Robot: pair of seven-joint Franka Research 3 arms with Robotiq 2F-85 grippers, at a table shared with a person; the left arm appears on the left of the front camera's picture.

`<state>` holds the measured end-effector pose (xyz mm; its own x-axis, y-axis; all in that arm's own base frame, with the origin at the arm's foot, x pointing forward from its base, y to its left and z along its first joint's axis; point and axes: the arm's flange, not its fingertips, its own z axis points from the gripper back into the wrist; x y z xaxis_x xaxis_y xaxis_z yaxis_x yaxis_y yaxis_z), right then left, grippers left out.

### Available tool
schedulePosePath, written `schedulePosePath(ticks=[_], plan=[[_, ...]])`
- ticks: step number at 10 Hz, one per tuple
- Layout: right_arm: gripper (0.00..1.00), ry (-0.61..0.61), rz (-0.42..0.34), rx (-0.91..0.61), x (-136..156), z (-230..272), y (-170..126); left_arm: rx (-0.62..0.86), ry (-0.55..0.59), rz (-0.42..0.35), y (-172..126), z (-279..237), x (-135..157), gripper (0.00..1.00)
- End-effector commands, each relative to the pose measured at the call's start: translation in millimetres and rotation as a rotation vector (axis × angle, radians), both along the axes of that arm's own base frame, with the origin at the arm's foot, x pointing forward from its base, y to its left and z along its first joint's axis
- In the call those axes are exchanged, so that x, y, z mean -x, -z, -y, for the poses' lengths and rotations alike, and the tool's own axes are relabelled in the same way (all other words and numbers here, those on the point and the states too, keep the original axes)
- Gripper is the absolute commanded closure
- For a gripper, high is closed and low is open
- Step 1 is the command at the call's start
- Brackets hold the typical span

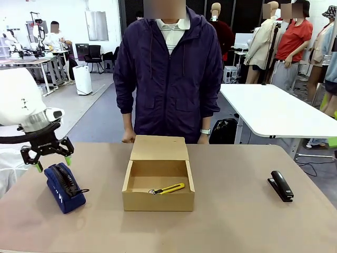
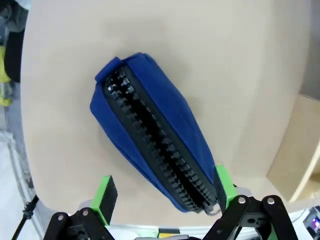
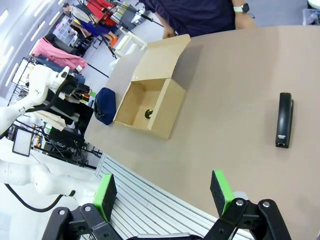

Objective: Pack the items into the box.
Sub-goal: Pick up the item specified by the human and place it in the Mailer Box.

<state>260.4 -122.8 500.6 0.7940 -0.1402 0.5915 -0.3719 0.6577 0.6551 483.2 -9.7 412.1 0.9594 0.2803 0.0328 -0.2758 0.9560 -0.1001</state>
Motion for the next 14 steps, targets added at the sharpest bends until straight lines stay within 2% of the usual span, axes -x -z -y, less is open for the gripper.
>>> schedulePosePath(ticks=[1, 4, 5, 6, 7, 8, 9, 11, 14], plan=[[0.0, 0.007, 0.005, -0.018, 0.2, -1.6, -1.1, 0.015, 0.023, 0.017, -9.1, 0.9, 2.3, 0.0], [0.0, 0.007, 0.005, -0.018, 0.2, -1.6, -1.1, -0.001, 0.003, 0.001, -0.9, 1.1, -0.8, 0.0], [0.0, 0.007, 0.005, -0.018, 0.2, -1.6, -1.1, -0.062, -0.143, -0.042, 6.5, 2.0, -8.0, 0.0], [0.0, 0.007, 0.005, -0.018, 0.2, -1.6, -1.1, -0.164, -0.383, -0.055, 9.7, 1.7, -8.5, 0.0], [0.0, 0.007, 0.005, -0.018, 0.2, -1.6, -1.1, -0.159, -0.529, -0.085, 7.5, 1.6, -4.8, 0.0], [0.0, 0.007, 0.005, -0.018, 0.2, -1.6, -1.1, -0.127, -0.613, -0.02, 3.6, 1.0, -1.5, 0.0], [0.0, 0.007, 0.005, -0.018, 0.2, -1.6, -1.1, -0.065, -0.628, 0.007, 3.7, 0.3, -1.3, 0.0], [0.0, 0.007, 0.005, -0.018, 0.2, -1.6, -1.1, 0.001, -0.528, 0.09, 9.0, 3.7, -2.2, 0.0], [0.0, 0.007, 0.005, -0.018, 0.2, -1.6, -1.1, 0.027, -0.483, 0.05, 10.4, 4.6, -5.1, 0.0]])
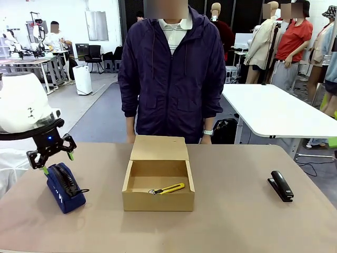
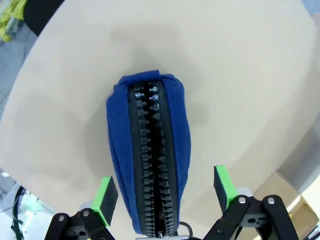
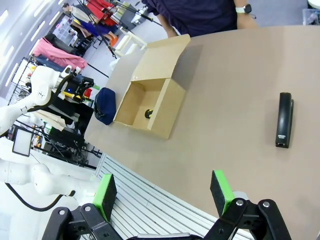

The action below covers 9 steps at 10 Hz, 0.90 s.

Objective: Pack the items into the box.
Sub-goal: Pick up the item specified by the human and place it in the Mailer Box.

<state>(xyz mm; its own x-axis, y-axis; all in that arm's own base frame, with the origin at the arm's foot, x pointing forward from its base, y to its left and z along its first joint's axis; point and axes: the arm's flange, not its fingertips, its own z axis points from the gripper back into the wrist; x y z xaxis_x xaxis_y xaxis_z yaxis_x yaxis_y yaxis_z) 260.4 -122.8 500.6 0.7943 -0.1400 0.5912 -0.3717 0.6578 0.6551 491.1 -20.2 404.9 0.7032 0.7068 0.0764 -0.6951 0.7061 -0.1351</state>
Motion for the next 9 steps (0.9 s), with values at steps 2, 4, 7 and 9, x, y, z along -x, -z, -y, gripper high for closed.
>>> schedulePosePath(ticks=[2, 4, 7, 9], plan=[[0.0, 0.007, 0.005, -0.018, 0.2, -1.6, -1.1, 0.045, 0.036, -0.037, 7.6, -7.6, 1.5, 0.0], [0.0, 0.007, 0.005, -0.018, 0.2, -1.6, -1.1, 0.084, 0.059, -0.085, 21.8, -5.7, 5.5, 0.0], [0.0, 0.007, 0.005, -0.018, 0.2, -1.6, -1.1, 0.101, 0.058, -0.171, 54.5, 0.6, 9.2, 0.0], [0.0, 0.007, 0.005, -0.018, 0.2, -1.6, -1.1, 0.015, 0.045, -0.144, 58.3, -0.3, 6.1, 0.46]])
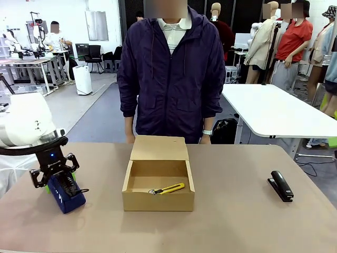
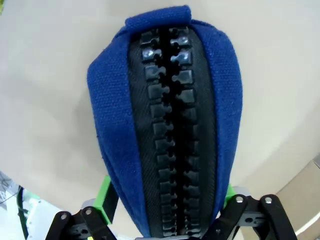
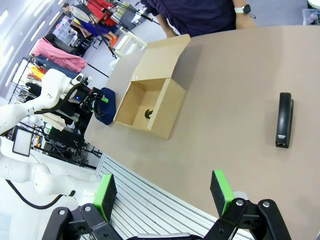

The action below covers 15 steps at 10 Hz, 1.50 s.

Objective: Pack the items into the box.
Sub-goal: Pick up the item specified by the human and place it in the Mailer Box.

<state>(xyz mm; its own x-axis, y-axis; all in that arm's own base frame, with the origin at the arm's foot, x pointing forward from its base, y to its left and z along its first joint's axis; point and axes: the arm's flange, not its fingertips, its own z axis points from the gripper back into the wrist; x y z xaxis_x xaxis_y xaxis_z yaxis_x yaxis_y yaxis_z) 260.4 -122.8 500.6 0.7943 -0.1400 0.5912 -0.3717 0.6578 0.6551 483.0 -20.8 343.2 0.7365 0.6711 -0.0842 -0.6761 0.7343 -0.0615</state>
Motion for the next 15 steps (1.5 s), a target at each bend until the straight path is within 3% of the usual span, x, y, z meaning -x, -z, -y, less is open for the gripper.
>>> schedulePosePath(ticks=[1, 9, 11, 13, 15], plan=[[0.0, 0.007, 0.005, -0.018, 0.2, -1.6, -1.1, -0.034, 0.01, 0.034, -4.6, 0.6, -3.1, 1.0], [0.0, 0.007, 0.005, -0.018, 0.2, -1.6, -1.1, -0.007, 0.033, 0.053, -18.6, -6.8, -0.6, 1.0], [0.0, 0.007, 0.005, -0.018, 0.2, -1.6, -1.1, -0.006, 0.101, 0.027, -65.7, -15.3, -6.5, 1.0], [0.0, 0.007, 0.005, -0.018, 0.2, -1.6, -1.1, 0.073, 0.288, 0.011, -154.8, -25.1, -0.1, 1.0], [0.0, 0.007, 0.005, -0.018, 0.2, -1.6, -1.1, 0.069, 0.291, 0.052, -195.5, -28.8, 19.6, 1.0]])
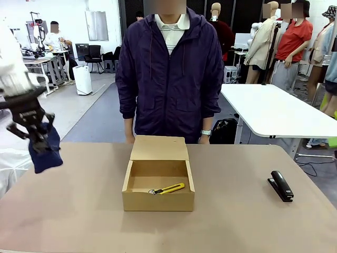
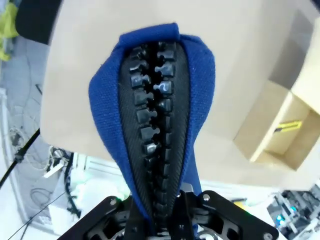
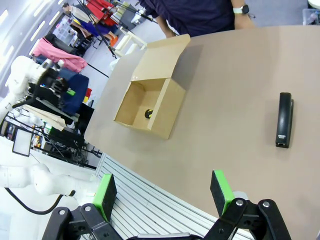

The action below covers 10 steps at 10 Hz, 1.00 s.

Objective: Pack the items into the box.
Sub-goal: Pick up the item specified by the human and place it in the Mailer Box.

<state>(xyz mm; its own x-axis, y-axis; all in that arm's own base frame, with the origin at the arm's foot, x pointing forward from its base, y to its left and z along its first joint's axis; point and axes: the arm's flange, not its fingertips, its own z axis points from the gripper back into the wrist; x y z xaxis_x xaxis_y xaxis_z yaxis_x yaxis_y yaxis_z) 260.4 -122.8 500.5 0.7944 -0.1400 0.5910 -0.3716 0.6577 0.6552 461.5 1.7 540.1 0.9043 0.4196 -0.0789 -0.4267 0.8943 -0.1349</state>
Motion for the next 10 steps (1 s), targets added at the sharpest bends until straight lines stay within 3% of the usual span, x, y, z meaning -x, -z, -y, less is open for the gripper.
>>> schedulePosePath(ticks=[1, 2, 5, 6, 7, 8, 9, 10], plan=[[0.0, 0.007, 0.005, -0.018, 0.2, -1.6, -1.2, -0.035, -0.126, -0.011, 2.6, -18.7, 3.8, 1.0], [0.0, 0.007, 0.005, -0.018, 0.2, -1.6, -1.2, 0.0, 0.0, 0.0, 0.0, 0.0, 0.0, 1.0], [0.0, 0.007, 0.005, -0.018, 0.2, -1.6, -1.2, -0.006, -0.024, -0.005, -9.6, -6.8, 4.8, 1.0], [0.0, 0.007, 0.005, -0.018, 0.2, -1.6, -1.2, 0.151, 0.389, 0.17, -9.3, 28.5, -6.1, 1.0], [0.0, 0.007, 0.005, -0.018, 0.2, -1.6, -1.2, 0.22, 0.691, 0.251, -14.2, 73.2, -19.9, 1.0], [0.0, 0.007, 0.005, -0.018, 0.2, -1.6, -1.2, 0.261, 0.955, 0.312, -20.7, 117.8, -33.3, 1.0], [0.0, 0.007, 0.005, -0.018, 0.2, -1.6, -1.2, 0.352, 1.248, 0.318, -21.5, 162.5, -42.9, 1.0], [0.0, 0.007, 0.005, -0.018, 0.2, -1.6, -1.2, 0.324, 1.542, 0.314, -16.6, 210.5, -48.7, 1.0]])
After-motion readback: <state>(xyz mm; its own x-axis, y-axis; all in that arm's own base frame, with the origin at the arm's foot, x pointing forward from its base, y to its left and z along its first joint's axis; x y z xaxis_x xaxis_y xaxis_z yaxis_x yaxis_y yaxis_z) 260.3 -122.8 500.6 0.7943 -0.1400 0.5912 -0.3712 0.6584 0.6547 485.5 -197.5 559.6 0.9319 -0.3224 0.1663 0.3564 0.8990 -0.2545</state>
